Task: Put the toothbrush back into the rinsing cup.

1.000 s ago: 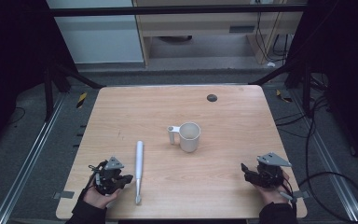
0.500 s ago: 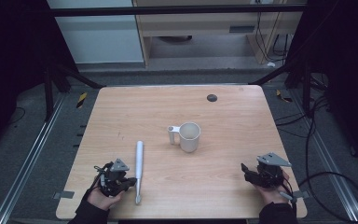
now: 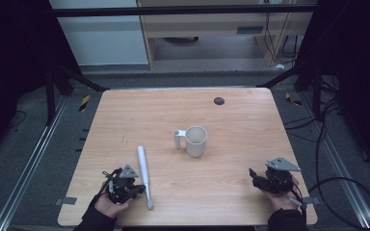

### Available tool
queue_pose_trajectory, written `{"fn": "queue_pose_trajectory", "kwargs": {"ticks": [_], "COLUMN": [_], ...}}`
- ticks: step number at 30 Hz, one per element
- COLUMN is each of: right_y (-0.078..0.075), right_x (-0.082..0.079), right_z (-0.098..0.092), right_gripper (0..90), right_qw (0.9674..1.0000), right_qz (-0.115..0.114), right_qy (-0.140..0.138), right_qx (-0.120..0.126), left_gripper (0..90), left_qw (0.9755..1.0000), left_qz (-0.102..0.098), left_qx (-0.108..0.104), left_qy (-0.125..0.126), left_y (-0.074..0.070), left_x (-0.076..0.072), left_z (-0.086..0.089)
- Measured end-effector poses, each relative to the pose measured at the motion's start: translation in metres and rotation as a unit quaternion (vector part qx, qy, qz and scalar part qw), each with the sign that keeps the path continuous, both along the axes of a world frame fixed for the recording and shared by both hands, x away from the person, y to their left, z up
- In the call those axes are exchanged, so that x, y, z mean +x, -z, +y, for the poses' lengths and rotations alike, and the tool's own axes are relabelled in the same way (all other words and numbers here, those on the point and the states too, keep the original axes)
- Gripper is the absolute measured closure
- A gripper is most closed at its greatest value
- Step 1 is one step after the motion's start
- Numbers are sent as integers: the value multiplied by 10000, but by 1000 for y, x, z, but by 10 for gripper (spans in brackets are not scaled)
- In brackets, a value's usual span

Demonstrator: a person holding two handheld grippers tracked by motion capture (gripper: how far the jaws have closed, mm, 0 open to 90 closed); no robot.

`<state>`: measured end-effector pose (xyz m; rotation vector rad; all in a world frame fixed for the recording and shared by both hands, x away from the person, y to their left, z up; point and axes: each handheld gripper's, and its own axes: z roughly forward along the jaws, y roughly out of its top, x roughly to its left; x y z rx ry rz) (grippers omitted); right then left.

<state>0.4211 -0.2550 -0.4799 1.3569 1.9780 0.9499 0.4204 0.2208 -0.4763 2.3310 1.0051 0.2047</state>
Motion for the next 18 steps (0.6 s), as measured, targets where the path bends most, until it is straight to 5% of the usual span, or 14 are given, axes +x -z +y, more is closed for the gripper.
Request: {"fn": "queue_pose_trajectory", "kwargs": {"ticks": [18], "right_y": [0], "right_x": [1], "right_z": [1], "right_gripper": [293], "right_qw": [10000], "right_qz": [19], "right_qy": [7], "right_qx": [6], "left_gripper": [894], "left_qw": [9999], "left_qz": [-59], "left_qx": [26], "left_qy": [119], "left_y": [2], "left_x": [3], "left_z": [-12]}}
